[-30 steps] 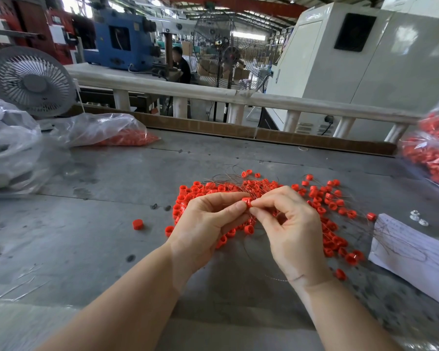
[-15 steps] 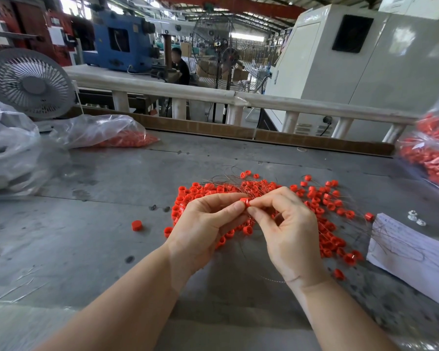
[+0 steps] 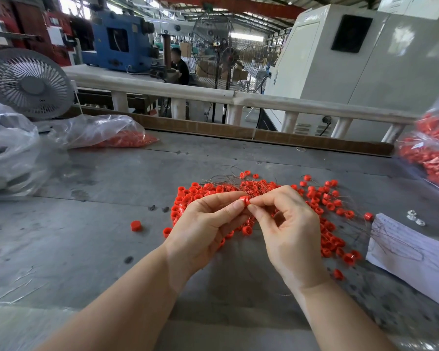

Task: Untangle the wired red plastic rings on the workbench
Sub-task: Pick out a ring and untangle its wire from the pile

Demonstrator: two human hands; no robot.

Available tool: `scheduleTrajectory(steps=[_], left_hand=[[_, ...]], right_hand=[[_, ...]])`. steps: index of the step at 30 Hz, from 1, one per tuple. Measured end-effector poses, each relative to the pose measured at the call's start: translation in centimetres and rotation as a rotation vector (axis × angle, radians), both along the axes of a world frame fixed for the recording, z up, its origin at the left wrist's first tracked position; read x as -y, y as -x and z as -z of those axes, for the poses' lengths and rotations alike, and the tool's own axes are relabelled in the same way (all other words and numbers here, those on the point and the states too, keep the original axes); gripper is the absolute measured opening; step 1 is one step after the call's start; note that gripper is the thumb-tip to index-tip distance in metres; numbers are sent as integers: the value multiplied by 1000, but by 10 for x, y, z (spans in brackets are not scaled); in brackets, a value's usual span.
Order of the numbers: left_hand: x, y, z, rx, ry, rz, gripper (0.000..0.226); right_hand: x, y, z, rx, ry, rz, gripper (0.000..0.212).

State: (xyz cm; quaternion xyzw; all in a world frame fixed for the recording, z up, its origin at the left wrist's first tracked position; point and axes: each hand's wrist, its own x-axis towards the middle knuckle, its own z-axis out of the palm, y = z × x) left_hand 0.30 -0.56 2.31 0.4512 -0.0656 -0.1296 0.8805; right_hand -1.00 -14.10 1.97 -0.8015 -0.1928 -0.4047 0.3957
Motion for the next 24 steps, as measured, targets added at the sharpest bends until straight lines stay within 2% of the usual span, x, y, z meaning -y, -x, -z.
scheduleTrajectory(steps=[13, 24], left_hand=[[-2, 0, 0, 57, -35, -8, 16], [-1, 0, 0, 44, -18, -14, 17]], right_hand=[[3, -1, 1, 5, 27, -50, 7], [1, -2, 1, -82, -103, -97, 9]])
